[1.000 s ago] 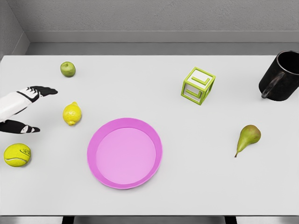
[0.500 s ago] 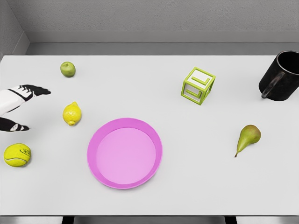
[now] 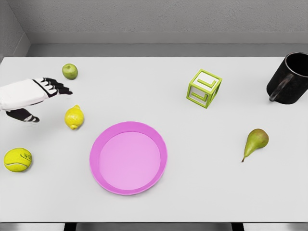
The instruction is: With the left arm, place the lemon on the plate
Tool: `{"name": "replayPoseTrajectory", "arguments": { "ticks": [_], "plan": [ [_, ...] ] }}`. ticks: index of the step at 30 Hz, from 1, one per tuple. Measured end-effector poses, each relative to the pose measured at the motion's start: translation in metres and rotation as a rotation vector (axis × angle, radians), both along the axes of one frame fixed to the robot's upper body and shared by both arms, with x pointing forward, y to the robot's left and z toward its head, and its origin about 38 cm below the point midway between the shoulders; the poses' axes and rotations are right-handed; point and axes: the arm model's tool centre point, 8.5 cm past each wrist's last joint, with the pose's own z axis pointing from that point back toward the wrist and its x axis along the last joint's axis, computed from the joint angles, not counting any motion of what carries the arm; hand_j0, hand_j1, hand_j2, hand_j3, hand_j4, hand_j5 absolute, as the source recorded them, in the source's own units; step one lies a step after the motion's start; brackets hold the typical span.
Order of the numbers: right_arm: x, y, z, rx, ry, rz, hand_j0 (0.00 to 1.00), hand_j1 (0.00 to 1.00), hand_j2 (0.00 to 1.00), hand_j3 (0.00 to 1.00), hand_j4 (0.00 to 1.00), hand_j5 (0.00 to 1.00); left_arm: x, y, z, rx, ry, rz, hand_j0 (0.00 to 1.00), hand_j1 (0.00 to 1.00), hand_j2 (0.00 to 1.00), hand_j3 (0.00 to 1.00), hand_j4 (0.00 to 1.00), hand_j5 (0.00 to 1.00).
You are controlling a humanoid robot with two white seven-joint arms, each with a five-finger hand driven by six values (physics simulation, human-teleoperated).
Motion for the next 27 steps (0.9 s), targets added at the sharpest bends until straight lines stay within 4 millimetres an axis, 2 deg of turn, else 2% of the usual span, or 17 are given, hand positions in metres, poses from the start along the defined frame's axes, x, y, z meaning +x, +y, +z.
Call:
{"name": "replayPoseTrajectory", "arguments": {
  "ticks": [7,11,18,27],
  "plan": [
    [0.000,0.000,0.000,0.000,0.000,0.000,1.00,1.00,1.00,1.00,1.00,1.00,0.003,-0.009,-0.023,0.056,0.032,-0.012,1.00,1.00,1.00,1.00,1.00,1.00],
    [0.000,0.000,0.000,0.000,0.000,0.000,1.00,1.00,1.00,1.00,1.00,1.00,0.013,-0.020,-0.018,0.067,-0.002,-0.028,1.00,1.00,1.00,1.00,1.00,1.00],
    [0.000,0.000,0.000,0.000,0.000,0.000,1.00,1.00,1.00,1.00,1.00,1.00,0.016,-0.038,-0.033,0.095,-0.010,-0.051,1.00,1.00,1.00,1.00,1.00,1.00],
    [0.000,0.000,0.000,0.000,0.000,0.000,1.00,1.00,1.00,1.00,1.00,1.00,0.017,-0.045,-0.041,0.137,-0.012,-0.061,1.00,1.00,1.00,1.00,1.00,1.00]
  ]
}}
